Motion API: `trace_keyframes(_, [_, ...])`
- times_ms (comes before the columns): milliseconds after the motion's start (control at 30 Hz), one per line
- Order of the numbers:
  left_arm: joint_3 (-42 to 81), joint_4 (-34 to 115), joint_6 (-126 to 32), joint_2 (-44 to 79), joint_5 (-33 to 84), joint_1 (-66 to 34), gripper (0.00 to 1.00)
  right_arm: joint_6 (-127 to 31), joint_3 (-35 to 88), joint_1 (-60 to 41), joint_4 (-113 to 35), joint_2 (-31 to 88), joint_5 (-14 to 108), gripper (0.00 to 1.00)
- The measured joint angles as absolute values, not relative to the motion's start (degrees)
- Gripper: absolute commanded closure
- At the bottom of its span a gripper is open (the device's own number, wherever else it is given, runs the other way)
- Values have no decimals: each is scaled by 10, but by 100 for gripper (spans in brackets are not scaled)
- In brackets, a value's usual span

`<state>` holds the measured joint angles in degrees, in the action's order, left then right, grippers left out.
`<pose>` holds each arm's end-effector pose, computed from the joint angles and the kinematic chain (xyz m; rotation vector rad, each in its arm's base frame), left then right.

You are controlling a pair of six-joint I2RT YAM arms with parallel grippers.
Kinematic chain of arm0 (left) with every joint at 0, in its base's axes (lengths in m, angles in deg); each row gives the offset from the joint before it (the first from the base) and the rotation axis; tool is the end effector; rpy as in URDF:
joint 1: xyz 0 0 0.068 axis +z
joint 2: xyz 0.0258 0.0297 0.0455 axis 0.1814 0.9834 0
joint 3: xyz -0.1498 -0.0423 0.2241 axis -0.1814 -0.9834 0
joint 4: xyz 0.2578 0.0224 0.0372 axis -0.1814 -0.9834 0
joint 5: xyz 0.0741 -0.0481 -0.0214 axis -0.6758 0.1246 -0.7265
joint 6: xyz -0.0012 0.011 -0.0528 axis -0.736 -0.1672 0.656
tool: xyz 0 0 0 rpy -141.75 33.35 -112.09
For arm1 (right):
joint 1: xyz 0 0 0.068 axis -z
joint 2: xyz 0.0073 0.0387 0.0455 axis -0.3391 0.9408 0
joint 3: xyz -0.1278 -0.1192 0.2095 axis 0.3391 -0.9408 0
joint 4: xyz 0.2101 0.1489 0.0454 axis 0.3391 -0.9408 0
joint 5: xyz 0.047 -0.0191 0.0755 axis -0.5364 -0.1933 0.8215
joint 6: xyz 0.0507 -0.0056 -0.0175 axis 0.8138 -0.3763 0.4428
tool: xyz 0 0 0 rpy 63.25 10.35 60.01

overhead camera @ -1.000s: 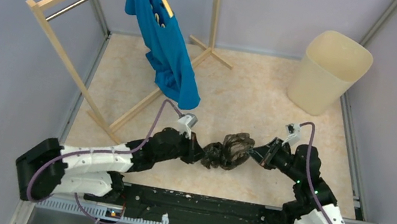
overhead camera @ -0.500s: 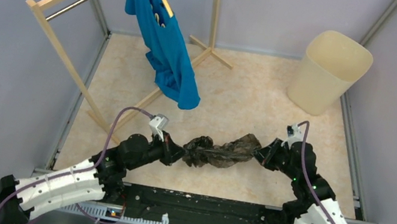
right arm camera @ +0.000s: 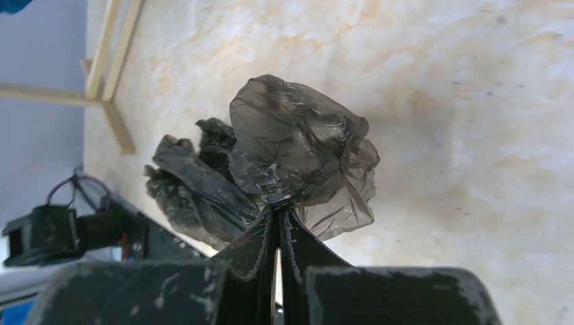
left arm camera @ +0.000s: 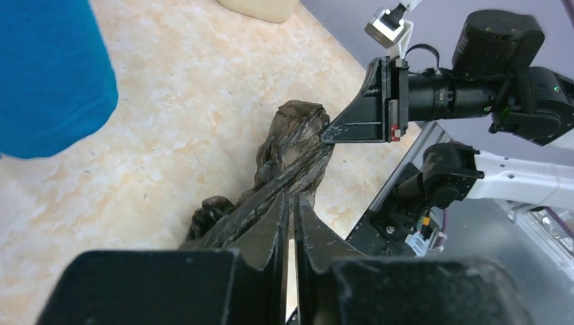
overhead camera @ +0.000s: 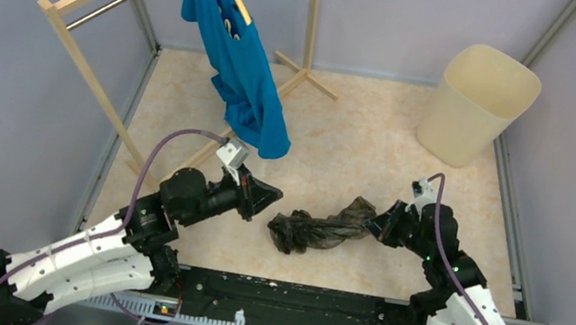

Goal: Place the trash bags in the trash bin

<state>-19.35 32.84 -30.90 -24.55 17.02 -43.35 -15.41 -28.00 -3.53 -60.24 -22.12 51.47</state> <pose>0.0911 -0.1241 0.3087 0.3918 1.7370 -1.0587 0.1225 0.0613 0.2102 0.1764 2.2248 0.8584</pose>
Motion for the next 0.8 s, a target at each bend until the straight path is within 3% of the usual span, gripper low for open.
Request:
trace_keyframes(200, [-157, 302, -315, -155, 178, -434, 59, -164, -216, -35, -539, -149, 624, 100])
trace_keyframes(333, [-157, 266, -306, -138, 172, -434, 47, -209, -34, -37, -557, -50, 644, 100])
trace_keyframes(533, [-157, 229, -297, -193, 136, -434, 36, -306, 235, -126, -631, 38, 487, 100])
trace_keyframes(600, [-157, 217, -291, -216, 121, -434, 34, -324, 246, -180, -650, 50, 420, 97])
trace_keyframes(700, [-158, 194, -284, -243, 100, -434, 31, -328, 195, -247, -656, 71, 349, 79])
trace_keyframes(800, [-165, 184, -271, -260, 86, -434, 31, -314, 84, -302, -617, 118, 370, 71])
